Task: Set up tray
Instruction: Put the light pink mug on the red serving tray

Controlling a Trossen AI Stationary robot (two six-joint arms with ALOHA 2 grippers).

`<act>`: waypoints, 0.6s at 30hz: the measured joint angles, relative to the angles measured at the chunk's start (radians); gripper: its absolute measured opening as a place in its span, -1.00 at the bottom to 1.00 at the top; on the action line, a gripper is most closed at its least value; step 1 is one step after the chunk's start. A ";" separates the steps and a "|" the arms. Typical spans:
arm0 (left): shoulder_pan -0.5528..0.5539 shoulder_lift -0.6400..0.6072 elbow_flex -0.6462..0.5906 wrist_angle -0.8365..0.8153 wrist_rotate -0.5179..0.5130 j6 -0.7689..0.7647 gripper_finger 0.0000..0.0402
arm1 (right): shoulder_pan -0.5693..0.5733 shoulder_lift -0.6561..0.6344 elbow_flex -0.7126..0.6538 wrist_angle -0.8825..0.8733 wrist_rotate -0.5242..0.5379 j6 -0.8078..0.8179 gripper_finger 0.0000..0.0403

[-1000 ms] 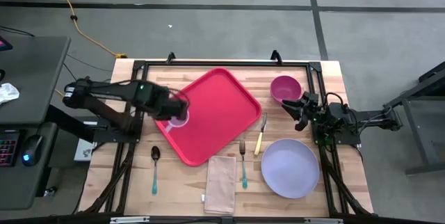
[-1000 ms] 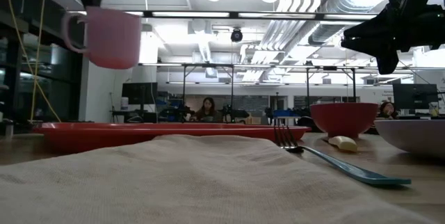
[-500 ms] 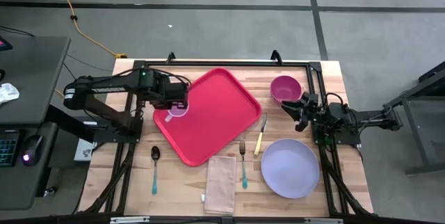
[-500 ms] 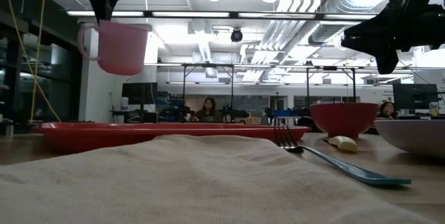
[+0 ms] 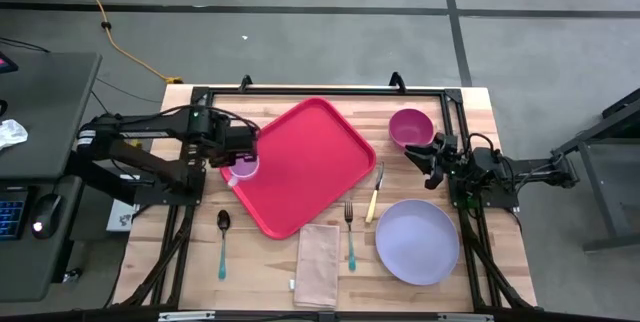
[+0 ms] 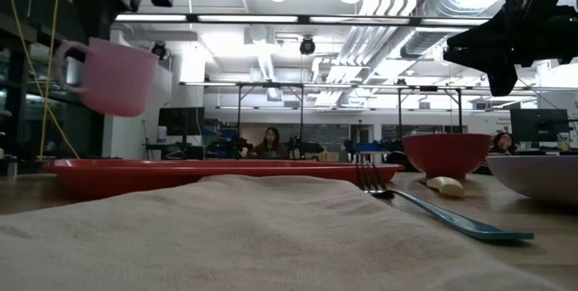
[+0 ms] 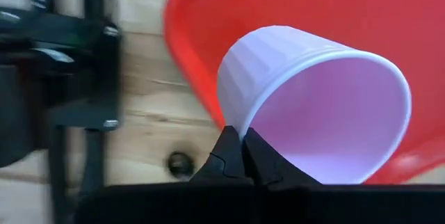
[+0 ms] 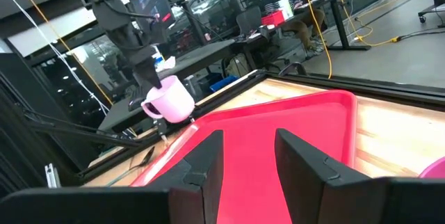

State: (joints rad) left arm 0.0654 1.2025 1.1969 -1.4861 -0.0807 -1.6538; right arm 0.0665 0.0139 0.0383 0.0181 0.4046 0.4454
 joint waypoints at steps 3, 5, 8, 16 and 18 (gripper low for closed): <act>0.000 -0.051 -0.080 0.072 0.002 -0.041 -0.95 | 0.000 0.000 0.000 0.000 0.000 0.000 -0.46; 0.000 -0.081 -0.130 0.110 0.010 -0.075 -0.95 | 0.000 0.000 0.000 0.000 0.000 0.000 -0.46; -0.001 -0.114 -0.195 0.105 0.013 -0.132 -0.95 | 0.000 0.000 0.000 -0.006 0.000 0.000 -0.46; 0.000 -0.175 -0.310 0.186 -0.001 -0.189 -0.95 | 0.000 0.000 0.000 -0.017 -0.026 0.000 -0.46; 0.000 -0.181 -0.335 0.204 -0.002 -0.202 -0.95 | 0.000 0.000 0.000 -0.016 -0.028 0.000 -0.46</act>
State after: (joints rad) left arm 0.0651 1.0214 0.8623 -1.2825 -0.0825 -1.8557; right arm 0.0666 0.0139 0.0383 0.0017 0.3768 0.4454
